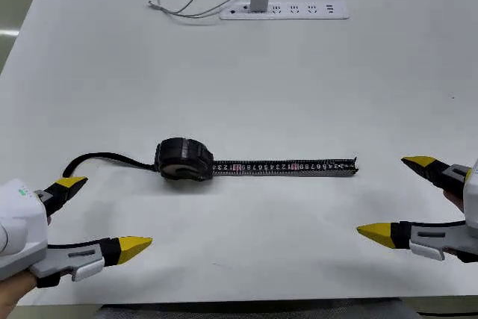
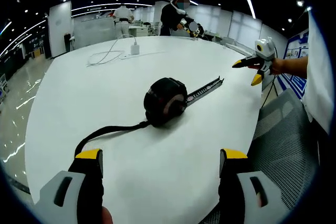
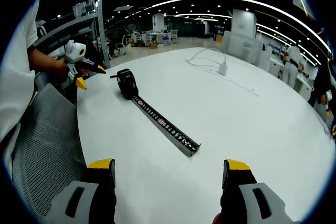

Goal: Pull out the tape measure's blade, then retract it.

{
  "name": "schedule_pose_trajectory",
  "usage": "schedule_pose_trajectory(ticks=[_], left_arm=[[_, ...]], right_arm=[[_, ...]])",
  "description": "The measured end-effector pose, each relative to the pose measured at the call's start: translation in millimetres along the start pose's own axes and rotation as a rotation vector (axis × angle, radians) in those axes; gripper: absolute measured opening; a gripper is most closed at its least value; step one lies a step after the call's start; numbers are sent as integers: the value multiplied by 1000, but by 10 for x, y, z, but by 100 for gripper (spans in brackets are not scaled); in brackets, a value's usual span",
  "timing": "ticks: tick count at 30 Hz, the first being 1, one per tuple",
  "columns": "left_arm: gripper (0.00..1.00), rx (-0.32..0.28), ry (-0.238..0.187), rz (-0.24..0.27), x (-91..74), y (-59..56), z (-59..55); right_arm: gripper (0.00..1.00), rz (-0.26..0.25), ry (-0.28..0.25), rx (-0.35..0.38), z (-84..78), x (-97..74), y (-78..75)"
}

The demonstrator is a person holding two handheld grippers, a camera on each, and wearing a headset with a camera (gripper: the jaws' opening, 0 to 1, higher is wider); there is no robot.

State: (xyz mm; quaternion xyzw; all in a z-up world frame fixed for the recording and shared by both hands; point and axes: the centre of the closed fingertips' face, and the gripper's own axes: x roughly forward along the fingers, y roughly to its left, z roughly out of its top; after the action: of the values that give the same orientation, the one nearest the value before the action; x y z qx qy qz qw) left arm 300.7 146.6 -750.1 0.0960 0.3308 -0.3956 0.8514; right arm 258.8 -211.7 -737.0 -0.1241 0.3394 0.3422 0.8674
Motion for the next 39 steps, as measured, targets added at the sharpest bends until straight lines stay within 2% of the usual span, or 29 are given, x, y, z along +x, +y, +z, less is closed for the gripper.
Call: schedule_pose_trajectory(ticks=[8,24,31,39], left_arm=[[91,-28,6,10,-50,-14,-84],[90,-29,11,37,-108,-17,-181],[90,-45,3,45,-121,-41,-202],[90,-48,5,43,-117,-53,-212]], right_arm=[[86,-9,1,27,-86,-42,34],[86,-24,9,72,-299,-56,175],[86,-25,-1,92,-355,-61,179],[86,-24,-9,94,-333,-47,161]])
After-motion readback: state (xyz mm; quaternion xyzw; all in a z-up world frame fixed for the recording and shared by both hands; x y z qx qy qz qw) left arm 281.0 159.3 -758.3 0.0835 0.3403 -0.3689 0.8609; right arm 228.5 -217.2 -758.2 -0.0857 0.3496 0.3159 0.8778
